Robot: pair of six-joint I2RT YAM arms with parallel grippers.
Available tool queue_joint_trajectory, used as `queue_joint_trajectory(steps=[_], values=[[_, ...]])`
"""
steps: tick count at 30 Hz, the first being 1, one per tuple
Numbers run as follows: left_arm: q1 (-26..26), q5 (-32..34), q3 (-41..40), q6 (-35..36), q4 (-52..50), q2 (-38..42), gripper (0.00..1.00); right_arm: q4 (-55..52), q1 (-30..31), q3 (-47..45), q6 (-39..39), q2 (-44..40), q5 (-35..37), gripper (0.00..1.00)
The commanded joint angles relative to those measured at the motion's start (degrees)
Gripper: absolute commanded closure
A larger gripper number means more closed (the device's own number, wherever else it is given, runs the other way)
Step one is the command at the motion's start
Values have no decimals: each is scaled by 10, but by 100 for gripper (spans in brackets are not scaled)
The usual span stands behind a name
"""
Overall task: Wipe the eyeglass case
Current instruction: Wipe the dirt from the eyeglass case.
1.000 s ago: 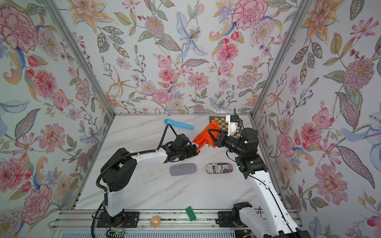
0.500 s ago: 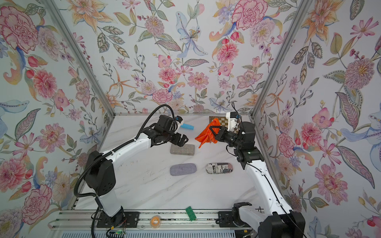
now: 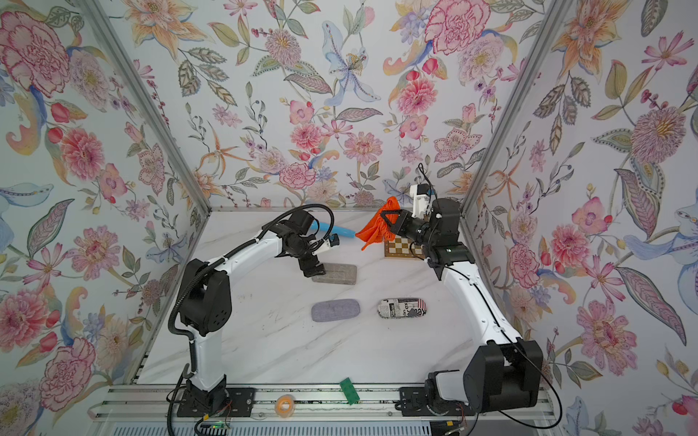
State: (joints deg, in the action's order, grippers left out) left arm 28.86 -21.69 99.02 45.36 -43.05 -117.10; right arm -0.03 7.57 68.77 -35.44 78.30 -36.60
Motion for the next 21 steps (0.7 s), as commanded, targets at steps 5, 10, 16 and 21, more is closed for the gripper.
queue_joint_trajectory(steps=[5, 10, 16, 21], values=[[-2, -55, 73, 55, -91, -62, 9, -15, -19, 38, 6, 22, -34, 100], [-1, -37, 53, 68, -72, -71, 8, -3, -19, 45, 8, 35, -66, 100], [0, -42, 68, 67, -79, -102, 7, -2, -18, 53, 11, 53, -74, 100], [1, -39, 48, 67, -63, -101, 7, 0, -13, 57, 11, 62, -74, 100]])
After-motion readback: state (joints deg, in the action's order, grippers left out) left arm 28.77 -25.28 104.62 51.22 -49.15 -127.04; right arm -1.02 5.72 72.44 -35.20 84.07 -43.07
